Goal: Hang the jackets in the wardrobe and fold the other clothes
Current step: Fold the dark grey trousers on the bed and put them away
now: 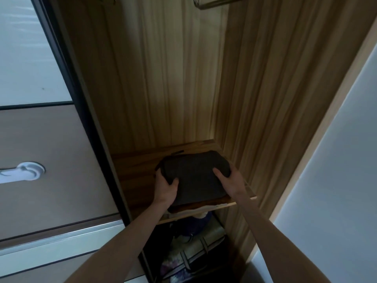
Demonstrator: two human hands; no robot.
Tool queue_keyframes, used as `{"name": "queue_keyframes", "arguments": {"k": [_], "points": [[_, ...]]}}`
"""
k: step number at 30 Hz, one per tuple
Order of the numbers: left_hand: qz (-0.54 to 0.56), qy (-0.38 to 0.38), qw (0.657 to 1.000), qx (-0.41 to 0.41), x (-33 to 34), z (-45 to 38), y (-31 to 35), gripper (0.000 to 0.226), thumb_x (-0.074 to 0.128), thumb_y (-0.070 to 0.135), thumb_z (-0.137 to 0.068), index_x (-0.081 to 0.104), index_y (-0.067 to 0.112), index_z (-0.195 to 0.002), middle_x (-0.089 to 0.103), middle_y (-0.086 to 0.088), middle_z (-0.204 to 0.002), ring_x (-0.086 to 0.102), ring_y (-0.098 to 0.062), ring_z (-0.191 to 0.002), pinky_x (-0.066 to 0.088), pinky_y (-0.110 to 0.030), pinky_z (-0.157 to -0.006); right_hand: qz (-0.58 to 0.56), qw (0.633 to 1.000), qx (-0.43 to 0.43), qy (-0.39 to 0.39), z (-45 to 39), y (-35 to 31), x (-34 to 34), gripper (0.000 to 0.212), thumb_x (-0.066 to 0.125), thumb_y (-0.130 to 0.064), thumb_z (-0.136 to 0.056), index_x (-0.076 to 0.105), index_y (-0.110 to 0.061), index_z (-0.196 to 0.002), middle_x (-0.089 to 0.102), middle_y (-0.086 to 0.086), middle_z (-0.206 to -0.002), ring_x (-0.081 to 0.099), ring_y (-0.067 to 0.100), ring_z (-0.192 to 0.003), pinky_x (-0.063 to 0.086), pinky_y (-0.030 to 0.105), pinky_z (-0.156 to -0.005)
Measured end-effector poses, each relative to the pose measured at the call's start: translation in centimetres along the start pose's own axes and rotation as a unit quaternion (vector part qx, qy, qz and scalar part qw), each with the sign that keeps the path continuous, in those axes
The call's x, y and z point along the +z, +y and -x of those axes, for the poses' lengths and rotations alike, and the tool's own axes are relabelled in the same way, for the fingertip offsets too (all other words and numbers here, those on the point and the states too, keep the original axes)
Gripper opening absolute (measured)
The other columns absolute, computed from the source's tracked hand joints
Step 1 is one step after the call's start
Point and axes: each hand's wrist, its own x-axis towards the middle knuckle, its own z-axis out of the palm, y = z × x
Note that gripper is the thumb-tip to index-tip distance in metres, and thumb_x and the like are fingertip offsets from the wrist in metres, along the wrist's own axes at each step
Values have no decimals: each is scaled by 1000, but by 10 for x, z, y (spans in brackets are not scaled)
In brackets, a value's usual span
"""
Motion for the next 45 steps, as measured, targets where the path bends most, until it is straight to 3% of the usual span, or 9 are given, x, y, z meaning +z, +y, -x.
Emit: {"name": "queue_keyframes", "arguments": {"k": [5,11,17,20,24,26,29,36,45], "points": [[-18,15,1000,12,5,-2,-5,81,63,20,-103,11,20,-165,35,-7,-163,35,-27,-151,29,-45,-126,27,999,-27,11,-1,5,4,64,67,-47,-98,47,-13,-149,63,3,-135,61,24,-123,47,26,-94],[-55,36,996,53,5,-14,-10,73,63,32,-103,22,27,-162,41,-2,-159,40,-24,-147,38,-50,-121,34,994,-84,55,-7,-6,2,48,62,-39,-103,52,-13,-142,65,-1,-124,61,15,-114,47,25,-92],[-171,53,983,45,13,-18,-19,68,54,36,-106,20,17,-163,39,-14,-157,41,-34,-144,39,-46,-116,58,997,-46,24,-18,7,11,47,61,-38,-103,54,-11,-140,65,5,-129,62,26,-120,44,26,-91],[-340,84,935,54,13,-15,-15,68,44,48,-106,14,23,-162,29,-14,-158,33,-37,-143,38,-54,-113,117,989,-41,80,-19,13,15,57,59,-48,-101,49,-10,-143,57,12,-137,58,32,-125,50,41,-100],[-460,57,860,212,12,-4,-21,63,20,53,-108,18,24,-164,20,-7,-171,21,-30,-156,22,-50,-126,234,944,-156,171,-9,19,21,59,44,-46,-108,35,-14,-157,36,10,-161,36,28,-148,36,50,-120],[-503,12,830,239,17,-2,-26,74,2,59,-103,15,22,-166,13,-6,-174,10,-26,-160,8,-46,-131,294,916,-238,136,-9,24,24,58,37,-46,-111,32,-16,-161,30,5,-168,23,20,-156,25,45,-127],[-523,-13,819,235,19,-5,-35,83,-9,63,-96,10,23,-167,5,-4,-175,2,-24,-161,5,-43,-131,330,908,-254,45,-12,36,28,67,27,-56,-110,24,-17,-164,21,2,-171,10,11,-158,15,40,-130],[-519,-34,822,231,19,-23,-47,83,-5,67,-99,10,23,-167,2,-1,-175,1,-22,-161,6,-40,-131,309,930,-194,-53,-22,39,28,73,29,-58,-108,8,-20,-167,4,-2,-174,-3,4,-154,2,26,-126],[-499,-63,840,205,15,-28,-36,74,16,61,-107,2,20,-167,0,0,-175,-4,-20,-161,1,-39,-131,300,934,-180,-69,-28,32,26,75,27,-63,-106,4,-24,-167,6,-4,-174,5,12,-160,11,39,-131]]}}
